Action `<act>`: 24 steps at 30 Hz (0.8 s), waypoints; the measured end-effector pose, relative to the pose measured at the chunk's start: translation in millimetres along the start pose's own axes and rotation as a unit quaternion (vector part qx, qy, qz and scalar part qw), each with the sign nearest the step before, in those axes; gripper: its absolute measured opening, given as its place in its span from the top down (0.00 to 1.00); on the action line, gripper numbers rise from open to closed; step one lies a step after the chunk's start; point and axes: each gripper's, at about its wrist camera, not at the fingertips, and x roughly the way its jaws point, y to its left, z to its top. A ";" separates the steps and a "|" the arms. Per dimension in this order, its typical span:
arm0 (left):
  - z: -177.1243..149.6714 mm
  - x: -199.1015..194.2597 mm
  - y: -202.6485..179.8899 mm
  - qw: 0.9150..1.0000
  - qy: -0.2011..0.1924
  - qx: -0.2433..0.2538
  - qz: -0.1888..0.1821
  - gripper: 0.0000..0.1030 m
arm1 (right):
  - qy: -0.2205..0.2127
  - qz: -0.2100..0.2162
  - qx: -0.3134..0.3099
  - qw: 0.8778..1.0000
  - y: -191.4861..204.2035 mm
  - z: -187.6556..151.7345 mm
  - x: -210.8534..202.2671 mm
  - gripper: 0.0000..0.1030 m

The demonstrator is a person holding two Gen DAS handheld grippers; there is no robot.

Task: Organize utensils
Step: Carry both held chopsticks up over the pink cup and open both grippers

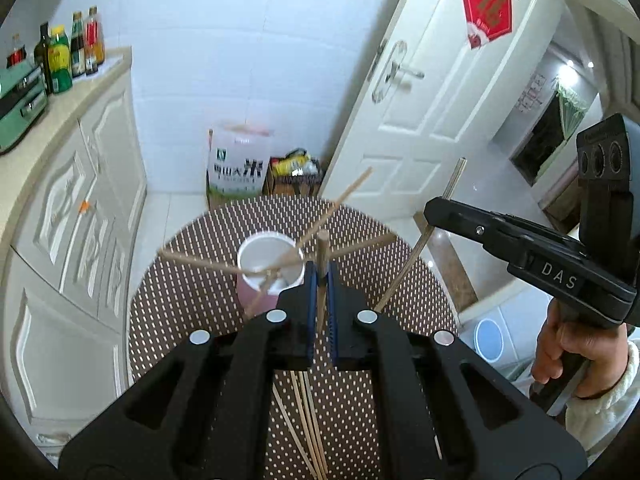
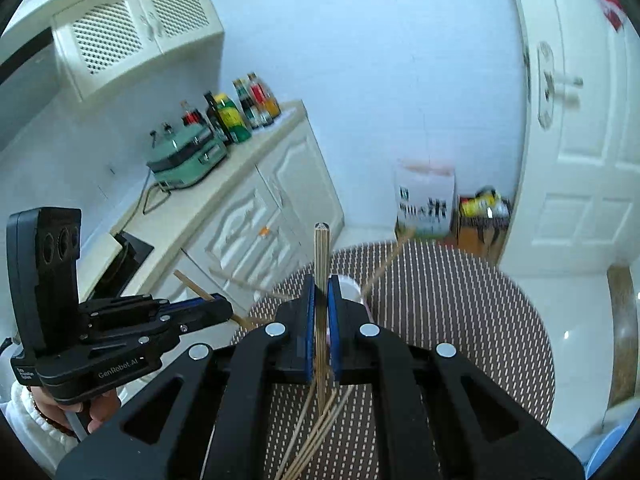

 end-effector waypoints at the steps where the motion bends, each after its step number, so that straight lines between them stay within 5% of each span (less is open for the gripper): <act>1: 4.3 -3.6 -0.5 1.000 -0.007 -0.001 0.001 0.95 | -0.007 0.000 -0.007 1.000 2.5 5.2 -1.9 0.95; 14: 50.0 -25.8 14.6 0.996 -0.078 -0.020 0.031 0.95 | -0.065 0.002 -0.060 0.996 17.9 48.5 -7.4 0.95; 24: 50.7 -2.1 35.6 0.995 -0.064 -0.046 0.059 0.95 | -0.085 -0.012 -0.074 0.994 13.2 45.9 12.2 0.95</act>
